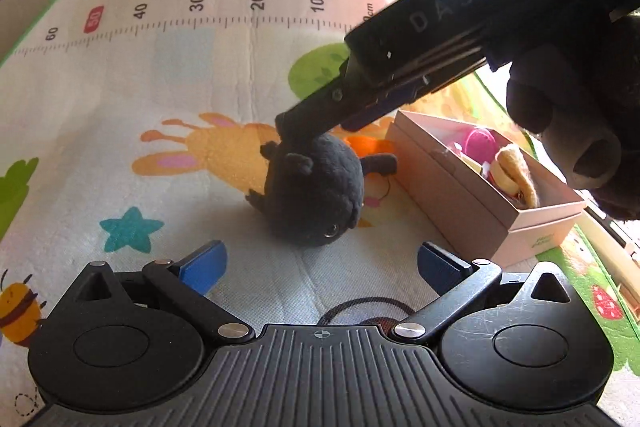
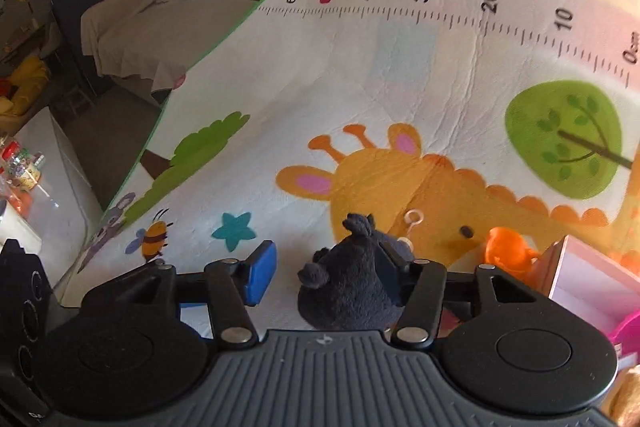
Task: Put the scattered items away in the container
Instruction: 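Grasp the orange cup beside the black plush with the right tool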
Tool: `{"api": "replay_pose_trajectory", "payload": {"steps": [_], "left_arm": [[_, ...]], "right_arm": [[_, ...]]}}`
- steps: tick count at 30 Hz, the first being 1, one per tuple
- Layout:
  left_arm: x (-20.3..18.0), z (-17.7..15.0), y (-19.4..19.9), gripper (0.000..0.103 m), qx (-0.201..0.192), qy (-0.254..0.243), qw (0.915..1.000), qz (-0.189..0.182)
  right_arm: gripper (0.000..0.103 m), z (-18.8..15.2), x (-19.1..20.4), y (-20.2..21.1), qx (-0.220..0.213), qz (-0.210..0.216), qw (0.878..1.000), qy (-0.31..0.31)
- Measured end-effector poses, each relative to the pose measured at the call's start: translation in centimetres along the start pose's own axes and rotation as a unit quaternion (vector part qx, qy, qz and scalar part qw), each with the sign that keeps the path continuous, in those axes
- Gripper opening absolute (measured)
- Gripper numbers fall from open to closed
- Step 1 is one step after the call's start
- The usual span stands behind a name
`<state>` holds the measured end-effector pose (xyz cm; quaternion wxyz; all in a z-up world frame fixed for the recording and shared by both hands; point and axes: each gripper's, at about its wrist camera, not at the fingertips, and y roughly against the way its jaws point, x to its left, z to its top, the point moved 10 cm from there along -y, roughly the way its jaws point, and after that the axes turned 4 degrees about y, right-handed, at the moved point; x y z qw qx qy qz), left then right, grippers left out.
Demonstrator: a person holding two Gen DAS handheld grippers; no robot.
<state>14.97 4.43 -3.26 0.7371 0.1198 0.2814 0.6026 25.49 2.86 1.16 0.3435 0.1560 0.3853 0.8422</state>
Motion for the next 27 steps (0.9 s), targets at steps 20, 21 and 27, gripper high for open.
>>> {"api": "replay_pose_trajectory", "payload": {"steps": [20,21,27], "left_arm": [[0.2,-0.8,-0.6,0.103,0.018,0.010,0.9997,-0.012],[0.1,-0.9,-0.6,0.103,0.018,0.009,0.9997,-0.013],[0.1,-0.7,-0.5,0.103,0.008,0.004,0.9999,-0.011]], "right_arm": [[0.021,-3.5,-10.4,-9.6,0.164,-0.189,0.963,0.099],[0.017,-3.6,-10.2,-9.4,0.163,-0.187,0.964,0.099],[0.012,-4.9,-6.3,-7.1,0.145,-0.126,0.977,0.096]]}}
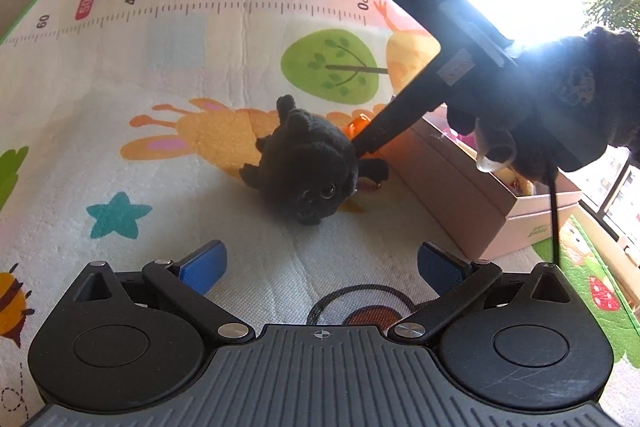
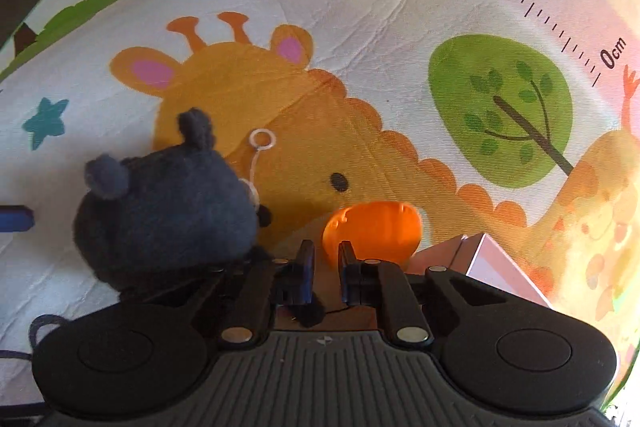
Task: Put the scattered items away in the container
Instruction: 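Grasp the orange cup beside the black plush with the right tool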
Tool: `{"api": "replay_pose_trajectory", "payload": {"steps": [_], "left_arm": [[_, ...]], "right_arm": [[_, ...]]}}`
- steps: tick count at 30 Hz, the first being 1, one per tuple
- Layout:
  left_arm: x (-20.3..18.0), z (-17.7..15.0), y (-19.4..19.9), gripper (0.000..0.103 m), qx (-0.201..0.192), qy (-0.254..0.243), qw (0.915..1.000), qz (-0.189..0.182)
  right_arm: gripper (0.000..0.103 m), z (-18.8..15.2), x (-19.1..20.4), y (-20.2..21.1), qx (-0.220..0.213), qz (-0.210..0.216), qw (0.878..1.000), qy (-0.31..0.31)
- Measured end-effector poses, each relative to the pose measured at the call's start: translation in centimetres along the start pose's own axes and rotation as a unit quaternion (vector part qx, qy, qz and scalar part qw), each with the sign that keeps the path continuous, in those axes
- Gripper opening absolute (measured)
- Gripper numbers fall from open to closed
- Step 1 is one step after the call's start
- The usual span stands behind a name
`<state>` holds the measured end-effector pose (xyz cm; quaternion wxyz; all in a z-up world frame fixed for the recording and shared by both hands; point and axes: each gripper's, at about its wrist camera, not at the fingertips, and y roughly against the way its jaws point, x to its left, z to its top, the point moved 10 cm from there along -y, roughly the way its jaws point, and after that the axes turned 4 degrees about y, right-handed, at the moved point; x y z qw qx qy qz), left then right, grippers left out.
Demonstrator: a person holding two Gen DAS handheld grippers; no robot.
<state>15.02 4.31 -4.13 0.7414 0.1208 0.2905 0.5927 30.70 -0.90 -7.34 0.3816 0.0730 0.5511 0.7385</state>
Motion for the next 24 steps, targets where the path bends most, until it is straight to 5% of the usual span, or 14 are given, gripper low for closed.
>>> {"api": "replay_pose_trajectory", "payload": {"steps": [5,8,9,11,15,19,22,24], "left_arm": [[0.1,0.3,0.4,0.103,-0.007,-0.009,0.9999,0.013],[0.0,-0.1,0.0,0.103,0.003,-0.011,0.9997,0.020],[0.0,-0.2,-0.3,0.103,0.009,-0.012,0.9997,0.022],[0.0,-0.5,-0.6,0.103,0.018,-0.012,0.9995,0.022],[0.4,-0.6,-0.6,0.103,0.020,0.007,0.9997,0.014],[0.7,-0.6,-0.7,0.103,0.022,0.022,0.9995,0.007],[0.7,-0.7,-0.8,0.103,0.023,0.027,0.9993,0.003],[0.7,-0.7,-0.7,0.103,0.024,0.030,0.9993,0.002]], "right_arm": [[0.011,-1.6,2.5,2.2,-0.017,0.031,0.999,0.003],[0.013,-1.1,1.7,3.5,-0.045,0.004,0.999,0.000],[0.014,-0.7,1.1,3.6,-0.052,-0.008,0.999,-0.001],[0.035,-0.1,0.1,3.2,-0.054,-0.024,0.998,0.000],[0.038,1.1,-1.3,1.2,-0.039,-0.046,0.998,0.011],[0.037,2.4,-1.7,-0.7,-0.021,-0.053,0.998,0.023],[0.015,2.9,-1.5,-2.0,-0.002,-0.047,0.998,0.037],[0.011,2.9,-1.4,-2.1,-0.004,-0.050,0.998,0.033]]}}
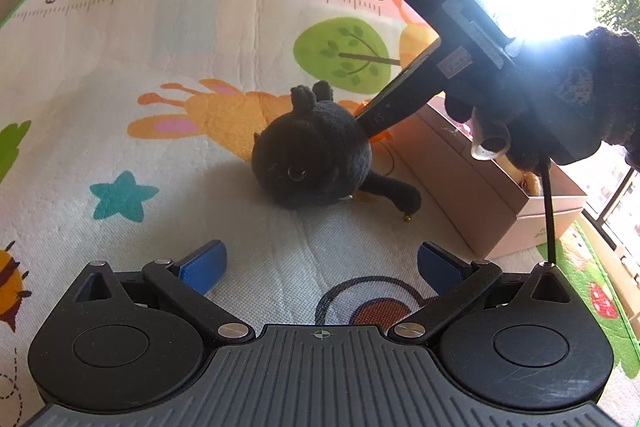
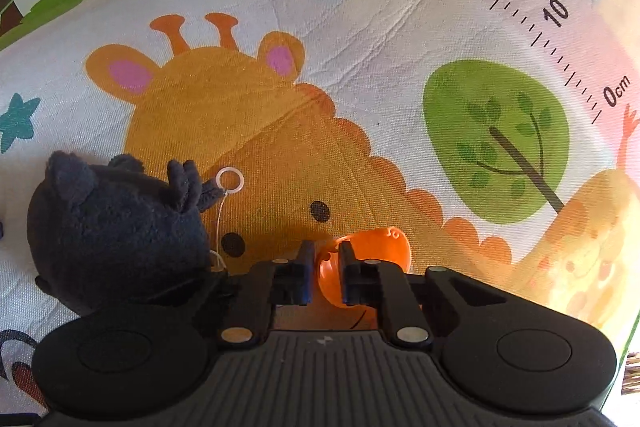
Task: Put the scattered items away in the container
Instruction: 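Grasp the orange cup beside the black plush with the right tool, then lift the orange cup, set it on the mat and open the right tool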
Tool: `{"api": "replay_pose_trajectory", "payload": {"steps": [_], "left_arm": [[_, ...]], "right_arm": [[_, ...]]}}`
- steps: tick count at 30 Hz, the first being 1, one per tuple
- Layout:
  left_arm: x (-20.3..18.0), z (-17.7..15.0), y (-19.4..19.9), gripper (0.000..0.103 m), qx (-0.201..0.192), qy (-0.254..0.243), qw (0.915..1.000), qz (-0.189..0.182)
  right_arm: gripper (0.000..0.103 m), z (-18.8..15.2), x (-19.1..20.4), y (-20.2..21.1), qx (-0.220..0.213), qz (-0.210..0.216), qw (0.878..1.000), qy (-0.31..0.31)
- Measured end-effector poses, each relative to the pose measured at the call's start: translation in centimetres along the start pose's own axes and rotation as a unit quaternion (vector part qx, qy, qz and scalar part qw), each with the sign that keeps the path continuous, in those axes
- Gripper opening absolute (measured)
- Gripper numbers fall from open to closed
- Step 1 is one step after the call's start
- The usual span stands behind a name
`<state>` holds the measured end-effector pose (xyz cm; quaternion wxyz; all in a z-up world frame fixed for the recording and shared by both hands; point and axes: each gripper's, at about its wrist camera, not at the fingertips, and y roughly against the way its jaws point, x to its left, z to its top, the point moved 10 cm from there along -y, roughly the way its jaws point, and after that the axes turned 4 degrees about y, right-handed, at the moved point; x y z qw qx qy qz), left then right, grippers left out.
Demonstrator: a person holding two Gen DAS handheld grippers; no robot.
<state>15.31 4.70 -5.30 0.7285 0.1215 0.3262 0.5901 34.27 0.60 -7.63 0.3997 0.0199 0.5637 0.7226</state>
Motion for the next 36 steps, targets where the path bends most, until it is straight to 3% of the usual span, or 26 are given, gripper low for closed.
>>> {"api": "replay_pose_trajectory", "payload": {"steps": [4,9,14,19,27,32,36], "left_arm": [[0.0,0.0,0.0,0.103,0.000,0.001,1.0000,0.000],[0.2,-0.1,0.1,0.103,0.001,0.001,1.0000,0.000],[0.5,-0.3,0.2,0.103,0.001,-0.001,1.0000,0.007],[0.9,-0.5,1.0,0.103,-0.007,-0.007,0.9989,0.046],[-0.2,-2.4,2.5,0.103,0.008,0.020,0.9969,0.076],[-1.7,-3.7,3.0,0.103,0.017,0.008,0.9956,0.092],[-2.5,-4.4,2.8,0.103,0.016,-0.019,0.9929,0.117]], "right_arm": [[0.009,-0.3,0.4,2.1,-0.028,0.007,0.999,-0.013],[0.009,-2.1,1.0,7.9,-0.075,0.048,0.995,-0.045],[0.008,-6.3,3.2,13.2,-0.114,0.092,0.985,-0.089],[0.008,-12.4,6.9,16.3,-0.132,0.145,0.972,-0.128],[0.009,-19.1,10.7,16.7,-0.164,0.127,0.969,-0.137],[0.039,-21.6,10.9,17.2,-0.194,0.109,0.961,-0.165],[0.050,-23.4,9.6,16.7,-0.199,0.084,0.955,-0.203]]}}
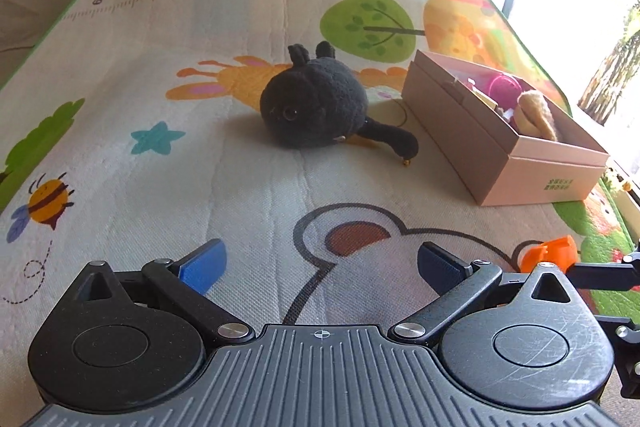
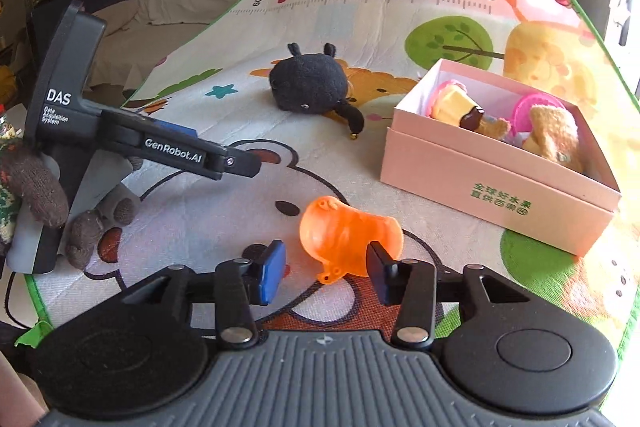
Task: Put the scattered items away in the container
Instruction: 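Lift the orange cup, set it on the mat and open the right tool, then grasp the black plush toy with the left tool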
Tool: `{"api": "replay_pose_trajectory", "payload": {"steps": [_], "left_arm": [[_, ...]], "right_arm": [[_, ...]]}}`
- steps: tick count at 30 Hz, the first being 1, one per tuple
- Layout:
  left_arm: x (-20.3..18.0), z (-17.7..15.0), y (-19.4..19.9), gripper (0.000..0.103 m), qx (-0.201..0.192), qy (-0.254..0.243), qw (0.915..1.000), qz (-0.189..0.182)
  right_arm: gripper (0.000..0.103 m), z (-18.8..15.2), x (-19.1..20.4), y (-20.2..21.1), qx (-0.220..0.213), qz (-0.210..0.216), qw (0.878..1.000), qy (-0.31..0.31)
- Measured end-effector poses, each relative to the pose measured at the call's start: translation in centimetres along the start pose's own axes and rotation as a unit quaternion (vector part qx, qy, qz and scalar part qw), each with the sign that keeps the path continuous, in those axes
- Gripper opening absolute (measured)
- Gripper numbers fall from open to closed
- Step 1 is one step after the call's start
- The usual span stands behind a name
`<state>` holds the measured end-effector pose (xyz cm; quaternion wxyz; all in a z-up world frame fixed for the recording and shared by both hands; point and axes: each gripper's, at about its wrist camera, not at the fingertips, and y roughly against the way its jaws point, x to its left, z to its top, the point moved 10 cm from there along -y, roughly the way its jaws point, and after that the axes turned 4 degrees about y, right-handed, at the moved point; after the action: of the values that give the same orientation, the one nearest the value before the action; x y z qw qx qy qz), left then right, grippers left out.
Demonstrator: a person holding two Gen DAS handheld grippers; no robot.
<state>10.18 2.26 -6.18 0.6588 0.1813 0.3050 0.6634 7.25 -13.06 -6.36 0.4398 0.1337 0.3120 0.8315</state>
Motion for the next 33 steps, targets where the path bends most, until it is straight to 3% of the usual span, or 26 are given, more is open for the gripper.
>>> {"api": "replay_pose_trajectory", "payload": {"steps": [2,7,20,28,33], "left_arm": [[-0.3,-0.1,-0.2,0.103,0.005,-0.012,0.9999,0.010],[-0.9,-0.4,-0.6,0.103,0.014,-0.046,0.9983,0.034],[-0.9,-0.4,-0.8,0.103,0.029,-0.047,0.9979,0.032],[-1.2,0.0,-0.9,0.103,0.029,-0.069,0.9970,0.016],[-1.4,4.4,-2.2,0.103,-0.046,-0.095,0.9939,0.032]], "right_arm": [[0.061,-0.4,-0.9,0.0,-0.004,-0.012,1.000,-0.019],[0.068,-1.8,-1.9,-0.4,-0.003,-0.018,0.999,-0.045],[0.103,-2.3,-2.1,-1.1,0.001,-0.016,0.998,-0.066],[0.103,-2.3,-2.1,-1.2,0.002,-0.014,0.998,-0.069],[0.103,-2.3,-2.0,-1.2,0.005,-0.018,0.998,-0.063]]}}
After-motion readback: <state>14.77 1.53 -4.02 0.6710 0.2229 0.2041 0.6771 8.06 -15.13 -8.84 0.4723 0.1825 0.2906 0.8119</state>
